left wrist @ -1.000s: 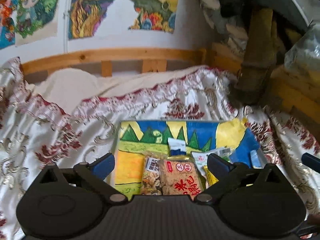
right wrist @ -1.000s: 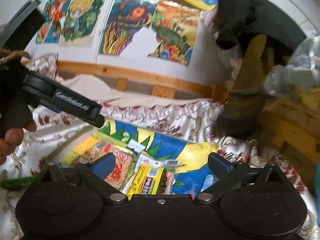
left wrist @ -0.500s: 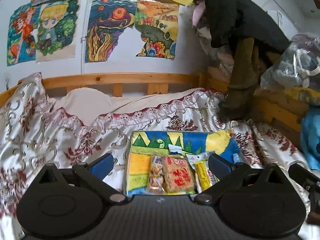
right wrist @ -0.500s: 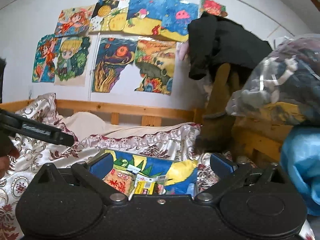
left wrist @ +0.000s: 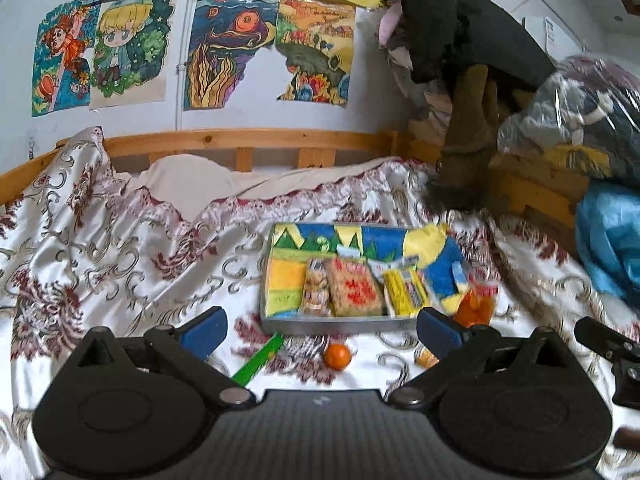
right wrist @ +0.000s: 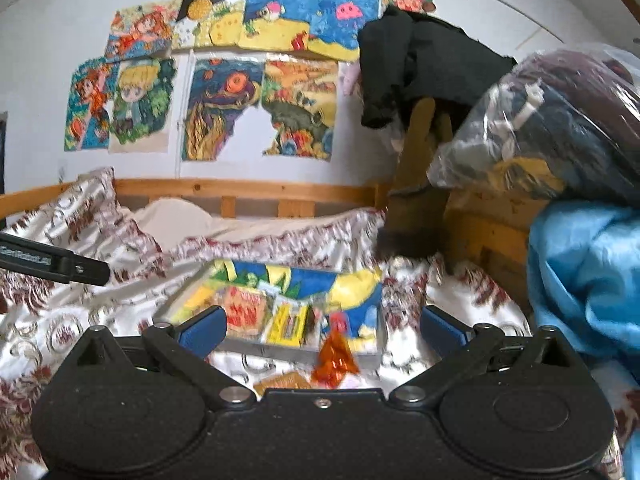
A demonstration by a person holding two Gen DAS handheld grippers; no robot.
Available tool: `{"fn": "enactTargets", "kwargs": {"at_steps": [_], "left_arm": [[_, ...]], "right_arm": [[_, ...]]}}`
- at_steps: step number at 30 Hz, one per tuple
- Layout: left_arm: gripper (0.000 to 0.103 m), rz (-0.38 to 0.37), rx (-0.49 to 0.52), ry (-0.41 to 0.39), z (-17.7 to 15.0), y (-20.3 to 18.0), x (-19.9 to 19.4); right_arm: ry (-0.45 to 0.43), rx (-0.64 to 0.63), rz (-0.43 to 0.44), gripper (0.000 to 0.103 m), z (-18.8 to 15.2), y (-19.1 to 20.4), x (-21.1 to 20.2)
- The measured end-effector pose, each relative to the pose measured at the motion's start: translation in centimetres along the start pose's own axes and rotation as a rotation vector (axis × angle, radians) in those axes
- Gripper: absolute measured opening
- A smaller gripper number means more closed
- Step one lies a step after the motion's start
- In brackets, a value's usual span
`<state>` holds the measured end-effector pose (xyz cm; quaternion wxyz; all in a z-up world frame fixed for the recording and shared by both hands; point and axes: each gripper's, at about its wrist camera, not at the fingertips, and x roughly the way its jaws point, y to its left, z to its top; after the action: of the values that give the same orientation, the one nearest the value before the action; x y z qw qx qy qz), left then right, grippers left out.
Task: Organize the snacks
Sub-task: 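Move the left tool to the green stick snack while the right tool approaches the mandarin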
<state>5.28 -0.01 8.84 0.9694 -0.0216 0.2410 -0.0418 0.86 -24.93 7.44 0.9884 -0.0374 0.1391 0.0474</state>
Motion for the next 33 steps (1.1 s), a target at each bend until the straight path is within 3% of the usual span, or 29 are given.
{"fn": "enactTargets", "kwargs": {"at_steps": [11, 19, 33], "left_arm": [[0.103, 0.008, 0.055, 0.096, -4.0, -0.2, -0.8], [0.103, -0.029, 0.052, 0.226, -5.7, -0.2, 0.3], [0.103, -0.009, 0.073, 0.306, -7.3, -0.4, 1.3]], "right_arm": [[0.119, -0.002, 0.025, 0.102, -3.7, 1.5, -1.2], [0.191, -0.011, 0.054, 0.102, -5.4, 2.1, -0.9], [0.249, -0.012, 0.060, 0.102, -6.5, 2.4, 0.2]]}}
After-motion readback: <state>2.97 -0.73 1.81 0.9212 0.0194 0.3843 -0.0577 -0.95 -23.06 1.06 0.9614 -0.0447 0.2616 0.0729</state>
